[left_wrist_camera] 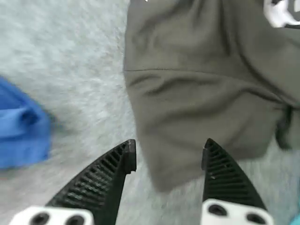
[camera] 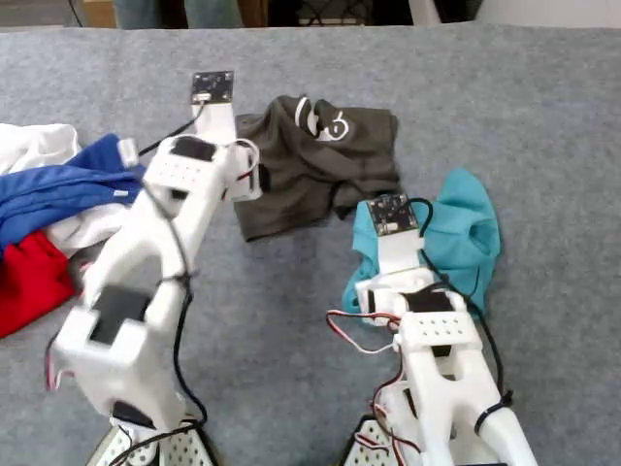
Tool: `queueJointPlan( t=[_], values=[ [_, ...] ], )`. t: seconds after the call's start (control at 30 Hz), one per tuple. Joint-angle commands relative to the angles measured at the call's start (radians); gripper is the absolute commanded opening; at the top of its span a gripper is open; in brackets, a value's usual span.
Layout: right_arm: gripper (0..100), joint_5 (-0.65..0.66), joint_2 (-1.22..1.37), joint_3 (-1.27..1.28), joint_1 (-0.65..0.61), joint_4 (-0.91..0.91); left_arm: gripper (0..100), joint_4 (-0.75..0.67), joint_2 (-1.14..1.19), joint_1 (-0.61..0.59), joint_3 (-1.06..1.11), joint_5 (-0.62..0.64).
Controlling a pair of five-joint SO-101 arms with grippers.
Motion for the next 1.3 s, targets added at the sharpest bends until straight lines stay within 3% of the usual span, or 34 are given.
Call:
queueJointPlan(
  t=[0.0, 0.2, 0.43, 0.63, 0.9, 1.03, 1.2, 1.27],
  values=[
    [1.5, 0.008, 0.005, 0.010, 0.014, 0.000, 25, 0.000, 0.163, 0.005, -0.180, 0.086],
    [1.5, 0.008, 0.005, 0.010, 0.014, 0.000, 23, 0.133, 0.338, 0.001, -0.378, 0.129],
    [1.5, 0.008, 0.005, 0.010, 0.014, 0.000, 2, 0.170, 0.451, -0.004, -0.479, 0.075],
    [1.5, 0.008, 0.005, 0.010, 0.014, 0.000, 3, 0.288, 0.450, -0.025, -0.605, 0.071],
    [1.5, 0.008, 0.005, 0.010, 0.014, 0.000, 3, 0.615, 0.450, -0.213, -1.079, 0.069],
    [1.5, 0.008, 0.005, 0.010, 0.014, 0.000, 3, 0.776, 0.450, -0.306, -1.388, -0.009],
    [1.5, 0.008, 0.005, 0.010, 0.014, 0.000, 3, 0.790, 0.411, -0.460, -1.715, -0.069],
    [1.5, 0.008, 0.005, 0.010, 0.014, 0.000, 3, 0.789, 0.362, -0.541, -1.747, -0.071]
  ],
)
